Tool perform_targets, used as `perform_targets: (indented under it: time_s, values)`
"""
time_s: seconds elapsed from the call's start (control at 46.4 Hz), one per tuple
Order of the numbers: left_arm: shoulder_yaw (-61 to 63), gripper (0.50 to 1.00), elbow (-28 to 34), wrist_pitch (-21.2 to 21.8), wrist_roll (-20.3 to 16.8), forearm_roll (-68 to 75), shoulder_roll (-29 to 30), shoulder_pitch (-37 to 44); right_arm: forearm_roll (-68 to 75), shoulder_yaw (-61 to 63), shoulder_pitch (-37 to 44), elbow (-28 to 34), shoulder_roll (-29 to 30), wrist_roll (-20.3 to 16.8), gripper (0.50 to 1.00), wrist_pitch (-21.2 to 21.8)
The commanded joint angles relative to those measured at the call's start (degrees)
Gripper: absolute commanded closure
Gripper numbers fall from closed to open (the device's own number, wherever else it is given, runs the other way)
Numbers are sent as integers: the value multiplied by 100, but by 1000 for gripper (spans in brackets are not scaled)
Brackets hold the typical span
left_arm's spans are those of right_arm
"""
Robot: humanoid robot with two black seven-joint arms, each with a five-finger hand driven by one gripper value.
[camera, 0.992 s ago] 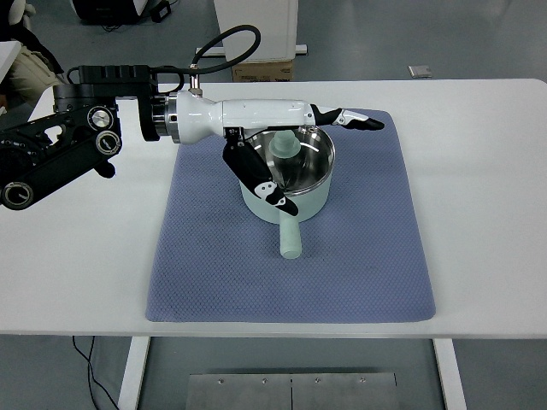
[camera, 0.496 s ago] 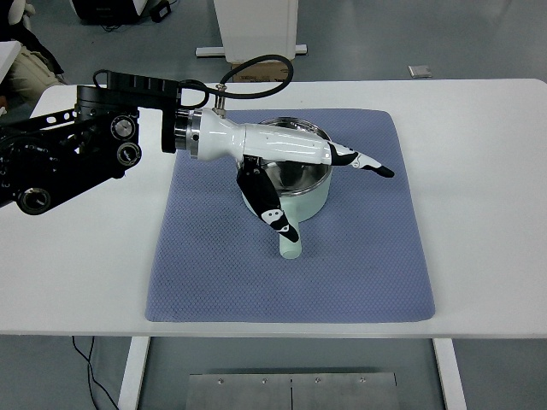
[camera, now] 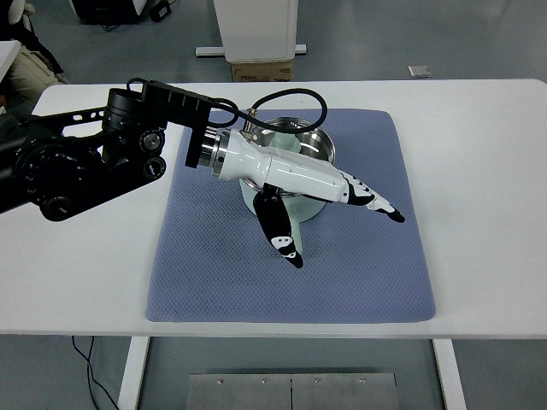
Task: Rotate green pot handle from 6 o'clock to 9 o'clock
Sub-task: 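Lower the left hand over the pan rim toward the handle, then hook the left hand fingers around the pan body near the handle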
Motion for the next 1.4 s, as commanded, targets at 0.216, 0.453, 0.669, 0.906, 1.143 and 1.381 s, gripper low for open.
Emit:
perform_targets:
  time_s: [0.216,0.453,0.669,0.906,1.143,1.381]
  values:
    - [310,500,-1,1,0,423,-145,-133,0,0,-1,0,0,0,500,0]
    - [539,500,8,1,0,555,-154,-133,0,0,-1,8,0,0,500,0]
    - [583,500,26,1,0,1003,-163,-203,0,0,-1,0,0,0,500,0]
    - [714,500,43,-52,0,1188,-216,-256,0,0,-1,0,0,0,500,0]
    - [873,500,52,-60,0,1425,-242,-291,0,0,-1,0,0,0,500,0]
    - [952,500,79,-60,0,1785,-251,-300,0,0,-1,0,0,0,500,0]
